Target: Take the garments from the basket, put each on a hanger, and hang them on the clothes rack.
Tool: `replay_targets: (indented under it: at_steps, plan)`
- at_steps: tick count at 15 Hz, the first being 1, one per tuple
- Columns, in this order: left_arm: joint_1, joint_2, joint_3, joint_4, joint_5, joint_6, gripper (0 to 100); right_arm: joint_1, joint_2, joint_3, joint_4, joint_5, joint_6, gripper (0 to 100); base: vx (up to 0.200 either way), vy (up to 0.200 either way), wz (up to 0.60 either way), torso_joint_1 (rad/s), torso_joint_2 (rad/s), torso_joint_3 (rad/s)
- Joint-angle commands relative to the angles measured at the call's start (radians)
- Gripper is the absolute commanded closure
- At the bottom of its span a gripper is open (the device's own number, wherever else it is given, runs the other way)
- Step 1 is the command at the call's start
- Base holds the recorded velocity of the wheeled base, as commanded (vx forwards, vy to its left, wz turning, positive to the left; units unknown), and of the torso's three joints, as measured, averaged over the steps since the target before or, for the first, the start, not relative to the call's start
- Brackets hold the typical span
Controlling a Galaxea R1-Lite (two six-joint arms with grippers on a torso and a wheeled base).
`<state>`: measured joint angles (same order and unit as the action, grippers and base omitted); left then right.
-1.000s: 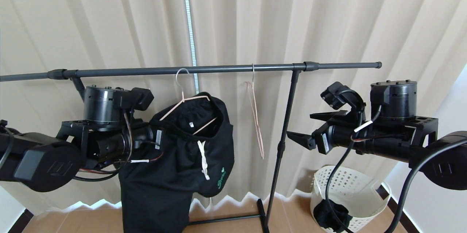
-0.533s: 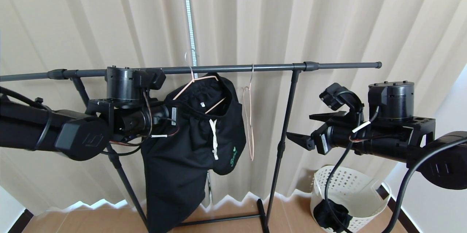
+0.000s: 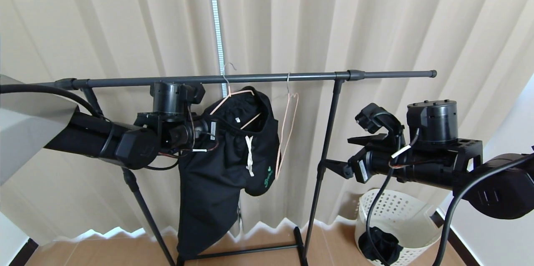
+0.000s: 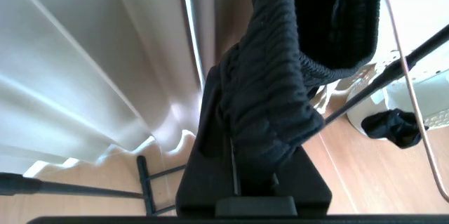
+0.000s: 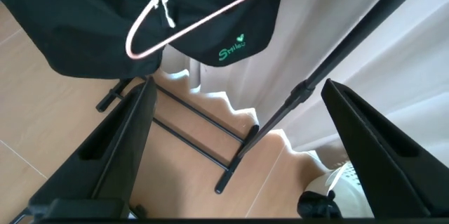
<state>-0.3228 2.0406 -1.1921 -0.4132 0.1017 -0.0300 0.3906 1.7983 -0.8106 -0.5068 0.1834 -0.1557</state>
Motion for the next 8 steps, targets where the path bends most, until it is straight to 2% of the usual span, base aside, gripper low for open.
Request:
replay_targets:
  at_steps: [1,4,5,8]
  plan:
    - [0.001,0.032,-0.007,-0.001,0.001,-0.001,100,0.002,0.012,-0.001,-0.001,0.001,-0.001,0,0.0,0.0,0.0,0.0,0.0,0.0]
    - [-0.001,0.033,-0.007,-0.001,0.001,0.001,100,0.002,0.01,0.001,-0.001,0.001,-0.001,0,0.0,0.0,0.0,0.0,0.0,0.0]
    - [-0.001,0.03,0.005,-0.001,0.001,0.002,0,0.002,0.01,0.001,-0.001,-0.001,-0.001,0,0.0,0.0,0.0,0.0,0.0,0.0]
    - [-0.002,-0.028,0.078,-0.001,0.004,-0.001,0,0.002,0.003,0.004,-0.001,-0.001,-0.001,0,0.0,0.0,0.0,0.0,0.0,0.0]
